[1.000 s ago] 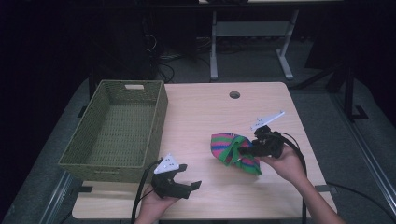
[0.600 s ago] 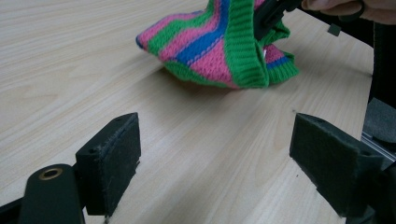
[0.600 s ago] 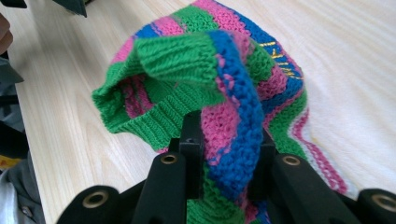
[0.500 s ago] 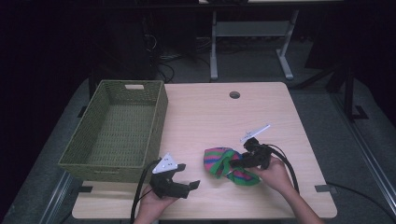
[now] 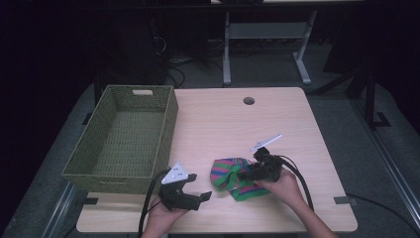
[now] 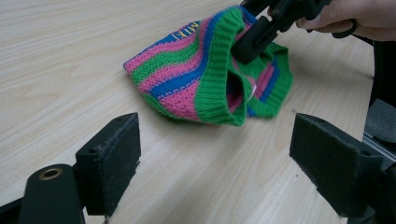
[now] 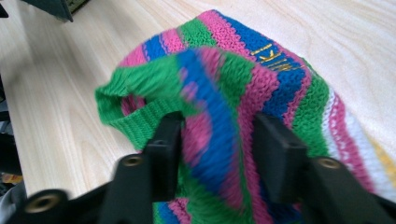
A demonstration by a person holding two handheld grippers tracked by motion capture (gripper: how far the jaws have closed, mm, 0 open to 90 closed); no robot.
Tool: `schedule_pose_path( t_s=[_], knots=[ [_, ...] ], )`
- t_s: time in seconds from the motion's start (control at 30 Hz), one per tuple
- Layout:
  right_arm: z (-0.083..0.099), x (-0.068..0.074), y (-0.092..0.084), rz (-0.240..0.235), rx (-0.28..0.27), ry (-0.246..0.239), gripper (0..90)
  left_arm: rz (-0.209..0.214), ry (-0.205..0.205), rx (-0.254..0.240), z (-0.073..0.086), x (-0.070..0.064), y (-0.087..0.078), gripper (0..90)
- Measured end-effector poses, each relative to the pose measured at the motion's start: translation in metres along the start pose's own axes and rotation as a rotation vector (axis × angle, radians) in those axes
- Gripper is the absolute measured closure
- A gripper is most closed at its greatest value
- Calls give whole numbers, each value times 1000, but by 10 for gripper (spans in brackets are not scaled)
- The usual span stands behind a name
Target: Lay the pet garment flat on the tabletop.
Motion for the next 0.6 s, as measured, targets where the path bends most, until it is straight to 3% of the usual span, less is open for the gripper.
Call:
schedule_pose_path(
  t_s=[0.3,0.47,0.6],
  knots=[
    [0,3,-20,9,-14,-75,414,1,1,5,0,0,1,161],
    [0,10,-37,44,-49,-140,497,1,-2,-3,0,0,1,161],
    [2,15,-47,30,-78,-181,632,1,0,4,0,-1,1,161]
  ],
)
Point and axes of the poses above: each handheld gripper's, and its own axes: y roughly forward along the jaws, z roughly out of its underside, x roughly to its left, the point moved 2 cm from there along y, roughly forward along the jaws, and after that the axes turned 8 degrees about z, right-handed, at the moved point
